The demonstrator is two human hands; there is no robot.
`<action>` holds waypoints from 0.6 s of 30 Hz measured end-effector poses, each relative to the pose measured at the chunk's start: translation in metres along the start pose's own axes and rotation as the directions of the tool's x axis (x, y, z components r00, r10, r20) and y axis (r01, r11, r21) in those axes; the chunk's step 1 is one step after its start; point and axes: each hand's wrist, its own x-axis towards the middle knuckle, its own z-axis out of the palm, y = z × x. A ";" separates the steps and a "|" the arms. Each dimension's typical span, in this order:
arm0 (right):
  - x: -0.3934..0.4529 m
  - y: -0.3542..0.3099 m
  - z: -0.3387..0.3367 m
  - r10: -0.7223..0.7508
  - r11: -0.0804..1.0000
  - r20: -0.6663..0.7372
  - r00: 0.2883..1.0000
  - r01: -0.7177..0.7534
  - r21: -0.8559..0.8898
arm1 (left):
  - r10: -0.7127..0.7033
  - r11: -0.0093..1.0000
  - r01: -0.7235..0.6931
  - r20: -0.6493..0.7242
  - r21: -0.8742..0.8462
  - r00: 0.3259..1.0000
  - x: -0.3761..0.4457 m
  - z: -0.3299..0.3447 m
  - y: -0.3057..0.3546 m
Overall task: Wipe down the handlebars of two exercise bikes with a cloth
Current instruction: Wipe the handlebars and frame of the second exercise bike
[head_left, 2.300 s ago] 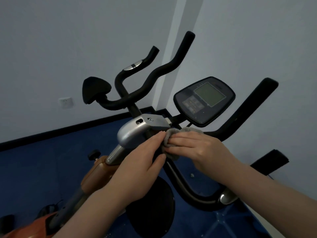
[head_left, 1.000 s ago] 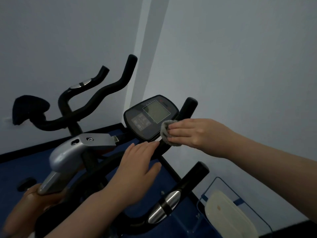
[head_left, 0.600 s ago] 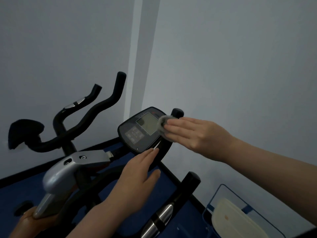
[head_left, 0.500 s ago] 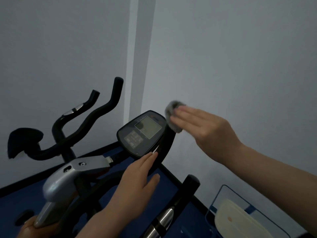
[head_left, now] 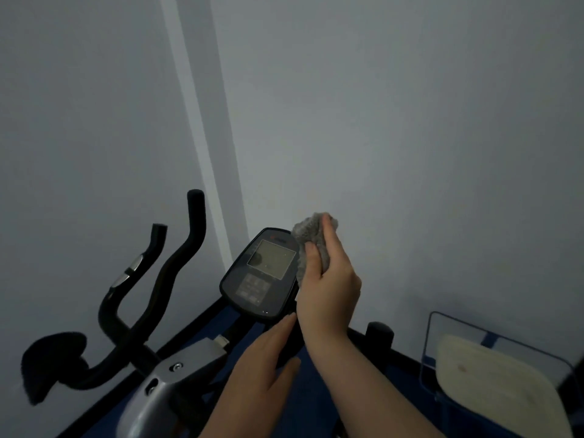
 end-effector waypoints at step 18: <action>-0.039 0.025 0.005 0.249 0.958 -0.089 0.964 -0.259 -0.121 | -0.052 0.992 0.057 0.045 -0.116 0.998 -0.037 -0.026 -0.040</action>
